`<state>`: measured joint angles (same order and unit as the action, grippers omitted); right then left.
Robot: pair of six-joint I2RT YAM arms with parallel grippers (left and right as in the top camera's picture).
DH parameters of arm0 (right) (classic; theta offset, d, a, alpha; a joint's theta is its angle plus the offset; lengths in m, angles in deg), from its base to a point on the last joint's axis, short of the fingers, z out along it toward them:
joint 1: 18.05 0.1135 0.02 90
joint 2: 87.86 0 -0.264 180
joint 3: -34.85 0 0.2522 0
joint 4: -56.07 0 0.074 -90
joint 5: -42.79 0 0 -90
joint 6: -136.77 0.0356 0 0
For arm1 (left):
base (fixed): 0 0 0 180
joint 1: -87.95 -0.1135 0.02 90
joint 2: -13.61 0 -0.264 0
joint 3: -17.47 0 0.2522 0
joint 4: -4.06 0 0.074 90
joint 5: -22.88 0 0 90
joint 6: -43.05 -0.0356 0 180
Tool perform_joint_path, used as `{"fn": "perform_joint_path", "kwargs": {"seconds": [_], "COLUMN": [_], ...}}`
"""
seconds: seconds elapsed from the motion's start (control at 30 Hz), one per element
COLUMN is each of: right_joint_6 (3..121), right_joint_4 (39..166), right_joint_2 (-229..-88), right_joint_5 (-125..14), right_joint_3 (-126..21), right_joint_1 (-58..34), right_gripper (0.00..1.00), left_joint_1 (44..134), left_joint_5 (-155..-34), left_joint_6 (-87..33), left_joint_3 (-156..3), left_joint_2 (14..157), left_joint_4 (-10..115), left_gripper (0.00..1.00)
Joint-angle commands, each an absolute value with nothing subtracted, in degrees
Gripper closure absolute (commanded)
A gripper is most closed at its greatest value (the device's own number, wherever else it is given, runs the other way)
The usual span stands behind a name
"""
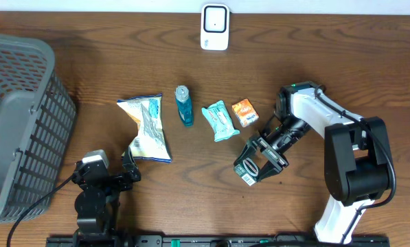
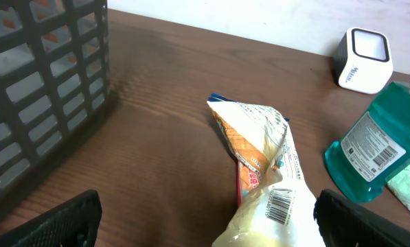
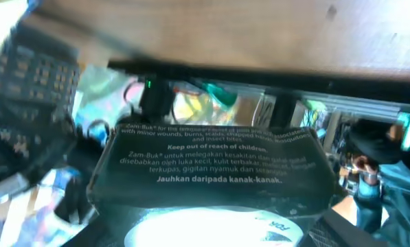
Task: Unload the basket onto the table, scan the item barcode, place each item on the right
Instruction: 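Lift the Zam-Buk box with the right gripper and turn it over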
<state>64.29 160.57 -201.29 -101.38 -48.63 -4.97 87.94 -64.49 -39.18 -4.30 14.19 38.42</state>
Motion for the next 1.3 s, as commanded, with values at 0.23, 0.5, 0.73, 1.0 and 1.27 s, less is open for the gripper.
{"fn": "perform_joint_path", "kwargs": {"seconds": [0.23, 0.5, 0.73, 1.0, 1.27], "right_joint_6": [53.3, 49.1, 48.8, 44.5, 45.6], "right_joint_4": [164.5, 166.8, 163.5, 164.2, 156.7], "right_joint_2": [-201.3, -201.3, -201.3, -201.3, -201.3], "right_joint_5": [-104.5, -104.0, -101.8, -101.8, -101.1], "right_joint_3": [-49.4, -49.4, -49.4, -49.5, -54.8], "right_joint_1": [-5.3, -5.3, -5.3, -5.3, -5.2], "right_gripper": [0.51, 0.52, 0.53, 0.57, 0.71], "left_joint_1": [87.6, 87.6, 87.6, 87.6, 87.6], "left_joint_5": [-65.2, -65.2, -65.2, -65.2, -65.2], "left_joint_6": [-38.5, -38.5, -38.5, -38.5, -38.5], "left_joint_3": [-4.1, -4.1, -4.1, -4.1, -4.1], "left_joint_2": [13.8, 13.8, 13.8, 13.8, 13.8], "left_joint_4": [38.4, 38.3, 38.4, 38.4, 38.4], "left_gripper": [0.02, 0.02, 0.02, 0.02, 0.02]}}
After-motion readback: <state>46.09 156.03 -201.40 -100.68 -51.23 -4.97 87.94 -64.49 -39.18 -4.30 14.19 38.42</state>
